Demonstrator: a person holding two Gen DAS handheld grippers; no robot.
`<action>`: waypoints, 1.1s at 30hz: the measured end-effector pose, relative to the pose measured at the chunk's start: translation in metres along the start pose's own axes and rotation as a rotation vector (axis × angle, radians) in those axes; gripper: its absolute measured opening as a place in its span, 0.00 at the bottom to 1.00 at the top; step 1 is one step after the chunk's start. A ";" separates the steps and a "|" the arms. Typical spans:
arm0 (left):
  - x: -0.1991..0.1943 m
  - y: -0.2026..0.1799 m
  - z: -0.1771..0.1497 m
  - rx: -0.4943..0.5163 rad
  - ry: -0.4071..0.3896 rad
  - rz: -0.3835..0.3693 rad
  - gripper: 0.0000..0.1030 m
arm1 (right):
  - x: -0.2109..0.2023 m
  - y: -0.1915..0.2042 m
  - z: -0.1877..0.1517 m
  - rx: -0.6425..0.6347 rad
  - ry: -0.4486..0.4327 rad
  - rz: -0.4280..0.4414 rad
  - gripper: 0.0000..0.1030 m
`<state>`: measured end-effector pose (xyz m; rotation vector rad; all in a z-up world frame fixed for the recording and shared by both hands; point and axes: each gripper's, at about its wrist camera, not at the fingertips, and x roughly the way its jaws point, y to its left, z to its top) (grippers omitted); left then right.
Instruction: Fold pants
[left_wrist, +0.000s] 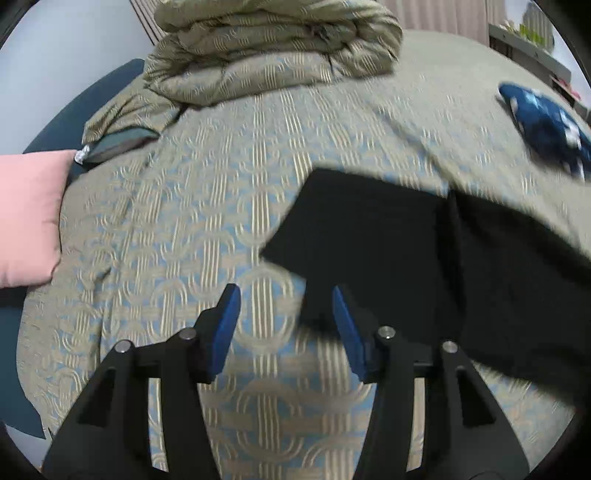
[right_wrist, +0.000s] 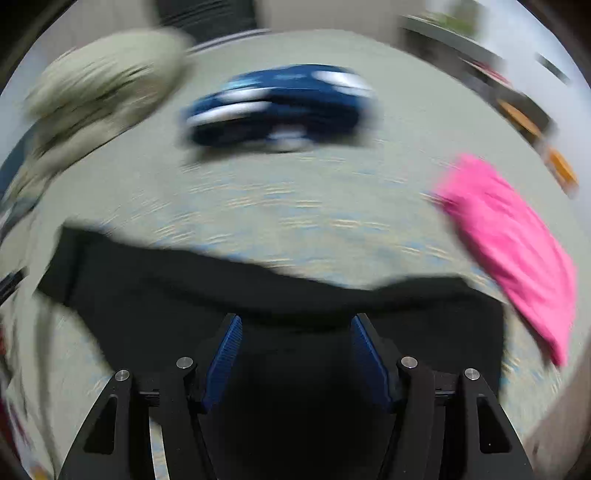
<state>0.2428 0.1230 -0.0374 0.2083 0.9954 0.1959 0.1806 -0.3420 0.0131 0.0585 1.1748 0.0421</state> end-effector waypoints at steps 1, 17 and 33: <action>0.000 0.000 -0.010 0.011 -0.004 0.013 0.52 | 0.006 0.033 0.005 -0.068 0.011 0.042 0.61; 0.037 0.032 -0.046 0.009 -0.084 -0.106 0.52 | 0.165 0.297 0.062 -0.135 0.327 0.364 0.60; 0.065 0.031 -0.019 -0.007 -0.140 -0.365 0.37 | 0.156 0.348 0.136 -0.140 0.230 0.438 0.03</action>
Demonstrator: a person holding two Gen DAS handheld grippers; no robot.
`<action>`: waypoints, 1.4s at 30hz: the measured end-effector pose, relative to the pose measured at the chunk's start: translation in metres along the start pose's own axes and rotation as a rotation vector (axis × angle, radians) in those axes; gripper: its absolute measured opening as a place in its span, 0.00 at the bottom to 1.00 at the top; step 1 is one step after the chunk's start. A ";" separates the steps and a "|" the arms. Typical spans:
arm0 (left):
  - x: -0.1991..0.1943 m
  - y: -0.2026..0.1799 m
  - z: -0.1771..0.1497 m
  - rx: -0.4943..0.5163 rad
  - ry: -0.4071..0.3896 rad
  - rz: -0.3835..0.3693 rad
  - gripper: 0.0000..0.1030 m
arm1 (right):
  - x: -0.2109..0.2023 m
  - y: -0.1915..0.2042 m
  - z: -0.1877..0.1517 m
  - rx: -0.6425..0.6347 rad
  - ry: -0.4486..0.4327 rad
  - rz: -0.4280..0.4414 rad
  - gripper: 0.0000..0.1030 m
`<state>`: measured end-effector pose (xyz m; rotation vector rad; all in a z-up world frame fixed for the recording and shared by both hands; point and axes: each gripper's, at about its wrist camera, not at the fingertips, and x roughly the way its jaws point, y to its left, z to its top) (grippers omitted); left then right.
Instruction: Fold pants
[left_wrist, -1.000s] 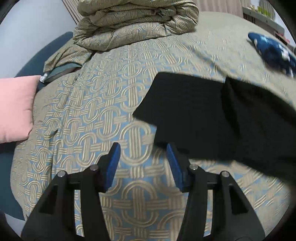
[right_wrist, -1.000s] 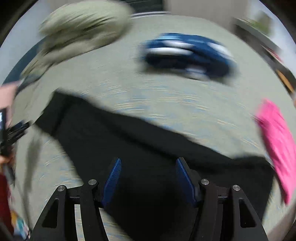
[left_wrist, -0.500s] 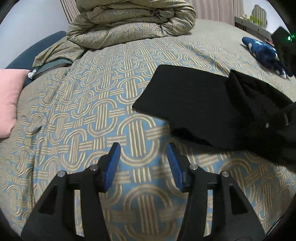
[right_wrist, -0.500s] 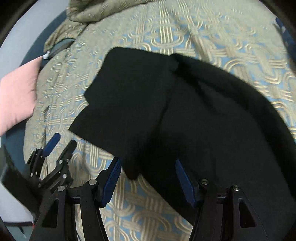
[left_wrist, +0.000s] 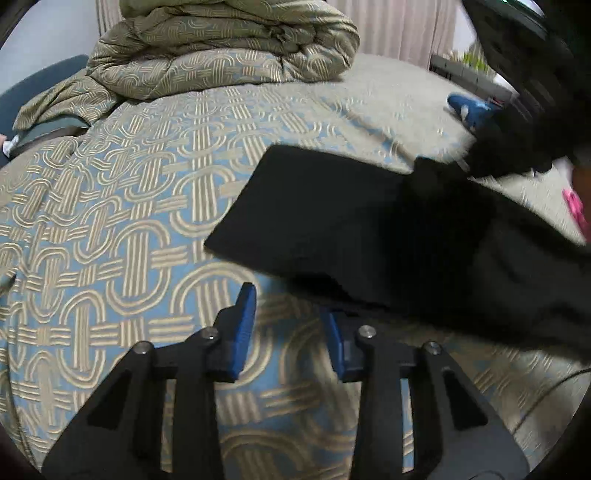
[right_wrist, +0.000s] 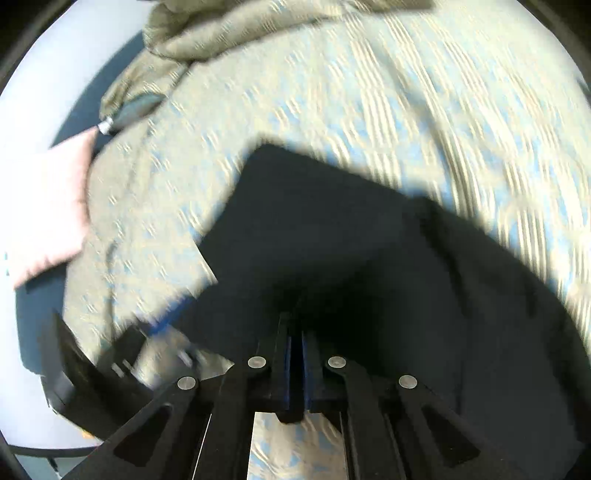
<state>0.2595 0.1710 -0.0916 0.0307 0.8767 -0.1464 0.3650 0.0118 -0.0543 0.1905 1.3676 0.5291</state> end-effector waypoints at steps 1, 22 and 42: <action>0.000 0.000 0.004 -0.006 -0.011 -0.005 0.37 | -0.002 0.006 0.016 -0.003 -0.017 0.001 0.03; 0.042 0.027 0.025 -0.224 0.043 -0.085 0.35 | 0.054 -0.015 0.050 -0.425 0.161 -0.231 0.54; 0.024 0.058 0.034 -0.421 0.041 -0.073 0.01 | 0.034 -0.015 0.072 -0.340 -0.083 -0.182 0.10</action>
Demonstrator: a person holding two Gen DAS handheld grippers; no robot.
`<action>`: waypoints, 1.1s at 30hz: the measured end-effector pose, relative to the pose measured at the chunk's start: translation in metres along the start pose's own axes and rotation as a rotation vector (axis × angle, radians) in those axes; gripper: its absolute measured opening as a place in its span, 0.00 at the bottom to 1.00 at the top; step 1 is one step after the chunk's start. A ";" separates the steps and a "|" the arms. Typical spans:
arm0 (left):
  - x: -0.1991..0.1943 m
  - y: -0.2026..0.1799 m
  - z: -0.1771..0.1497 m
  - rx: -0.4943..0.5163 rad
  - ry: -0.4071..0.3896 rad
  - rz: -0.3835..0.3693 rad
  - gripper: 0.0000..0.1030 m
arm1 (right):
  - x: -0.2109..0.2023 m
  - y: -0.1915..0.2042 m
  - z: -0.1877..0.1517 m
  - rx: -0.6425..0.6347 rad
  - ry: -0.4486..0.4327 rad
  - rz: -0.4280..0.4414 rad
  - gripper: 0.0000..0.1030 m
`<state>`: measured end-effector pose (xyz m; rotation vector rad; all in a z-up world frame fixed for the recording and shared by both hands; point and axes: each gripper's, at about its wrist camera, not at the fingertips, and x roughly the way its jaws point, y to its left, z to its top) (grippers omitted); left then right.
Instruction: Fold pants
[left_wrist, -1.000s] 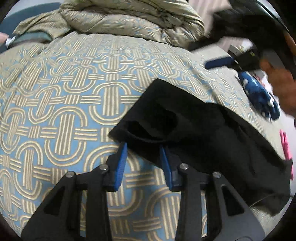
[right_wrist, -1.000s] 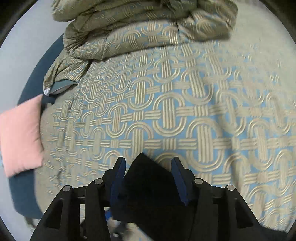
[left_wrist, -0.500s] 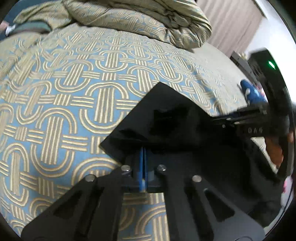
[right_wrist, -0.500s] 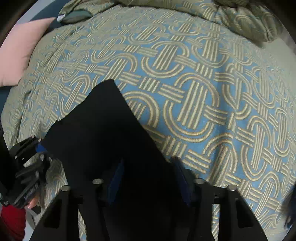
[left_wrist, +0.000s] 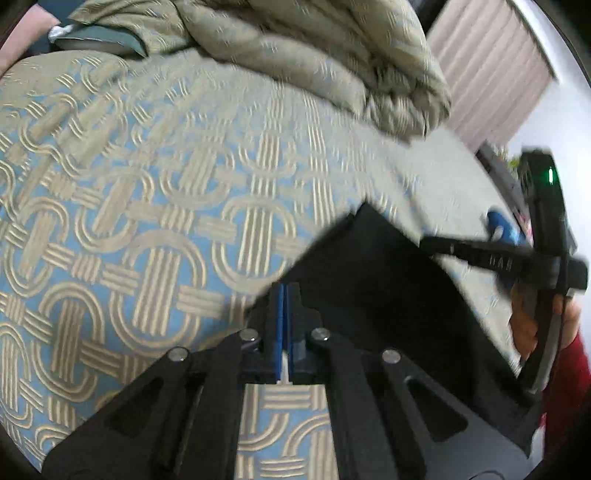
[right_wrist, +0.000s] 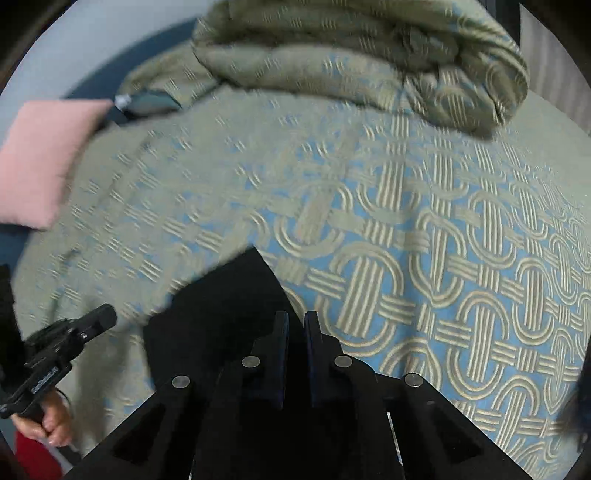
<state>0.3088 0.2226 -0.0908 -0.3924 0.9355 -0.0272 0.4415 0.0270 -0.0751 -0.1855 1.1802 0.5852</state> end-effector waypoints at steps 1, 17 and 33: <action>0.004 -0.003 -0.004 0.015 0.016 0.003 0.03 | 0.004 -0.001 -0.006 0.005 0.011 0.003 0.14; 0.004 -0.011 -0.009 -0.123 0.003 -0.058 0.02 | 0.030 0.000 -0.011 0.041 0.065 0.060 0.67; 0.033 0.002 -0.014 -0.282 0.032 -0.105 0.09 | 0.043 0.029 -0.004 -0.045 0.062 0.091 0.07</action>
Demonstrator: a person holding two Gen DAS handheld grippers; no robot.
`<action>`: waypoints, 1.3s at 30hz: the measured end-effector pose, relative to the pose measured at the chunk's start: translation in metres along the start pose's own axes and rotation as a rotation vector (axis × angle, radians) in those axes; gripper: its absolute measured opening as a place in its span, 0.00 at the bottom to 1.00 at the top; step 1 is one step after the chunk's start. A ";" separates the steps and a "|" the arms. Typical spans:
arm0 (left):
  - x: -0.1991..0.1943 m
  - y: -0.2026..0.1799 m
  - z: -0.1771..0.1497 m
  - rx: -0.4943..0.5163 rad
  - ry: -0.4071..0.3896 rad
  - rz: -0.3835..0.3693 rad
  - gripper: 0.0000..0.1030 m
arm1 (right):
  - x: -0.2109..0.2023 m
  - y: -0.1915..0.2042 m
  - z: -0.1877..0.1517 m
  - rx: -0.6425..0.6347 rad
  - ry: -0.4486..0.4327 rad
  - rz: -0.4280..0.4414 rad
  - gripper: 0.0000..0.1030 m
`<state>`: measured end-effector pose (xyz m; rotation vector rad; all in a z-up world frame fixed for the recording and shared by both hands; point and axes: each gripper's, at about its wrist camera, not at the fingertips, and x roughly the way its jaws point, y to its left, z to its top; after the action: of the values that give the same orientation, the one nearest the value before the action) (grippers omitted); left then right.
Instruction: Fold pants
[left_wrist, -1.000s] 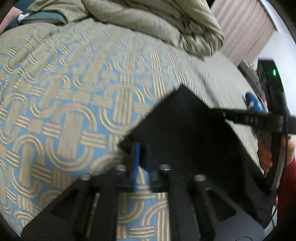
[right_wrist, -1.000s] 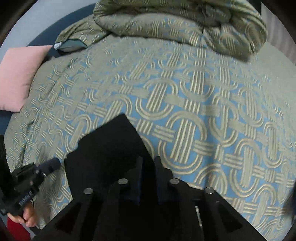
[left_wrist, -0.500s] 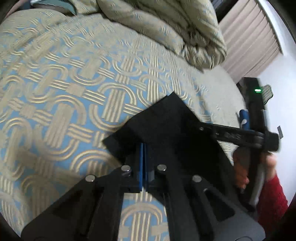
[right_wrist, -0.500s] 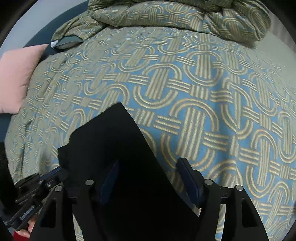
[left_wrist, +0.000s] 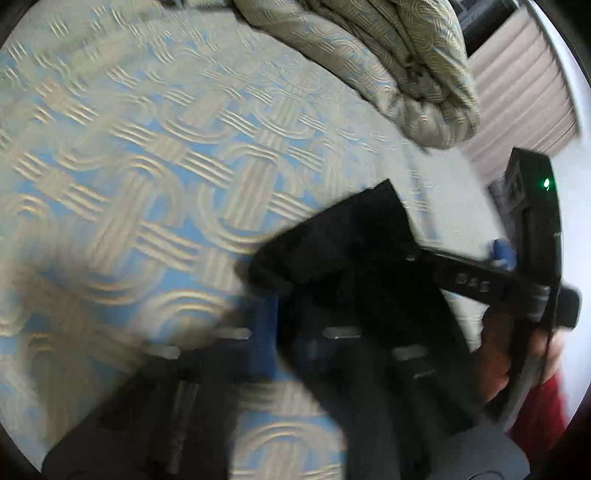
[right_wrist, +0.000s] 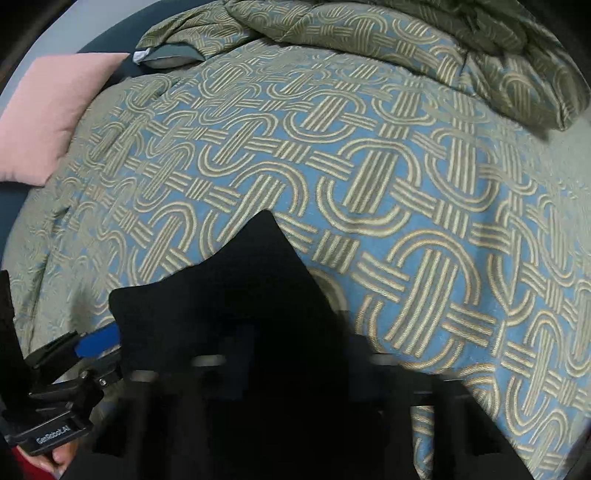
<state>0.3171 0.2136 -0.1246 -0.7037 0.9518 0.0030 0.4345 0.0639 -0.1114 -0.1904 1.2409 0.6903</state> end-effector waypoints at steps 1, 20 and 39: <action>-0.001 0.000 0.001 -0.030 -0.011 -0.023 0.09 | -0.004 0.000 -0.001 0.037 -0.010 0.004 0.07; -0.253 -0.011 -0.074 0.043 -0.329 -0.220 0.06 | -0.169 0.124 -0.039 -0.140 -0.214 0.237 0.06; -0.345 0.155 -0.226 -0.198 -0.355 0.286 0.07 | -0.039 0.322 -0.116 -0.421 0.079 0.144 0.37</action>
<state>-0.1035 0.3113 -0.0374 -0.7139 0.7077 0.4658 0.1496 0.2447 -0.0417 -0.4828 1.1803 1.0758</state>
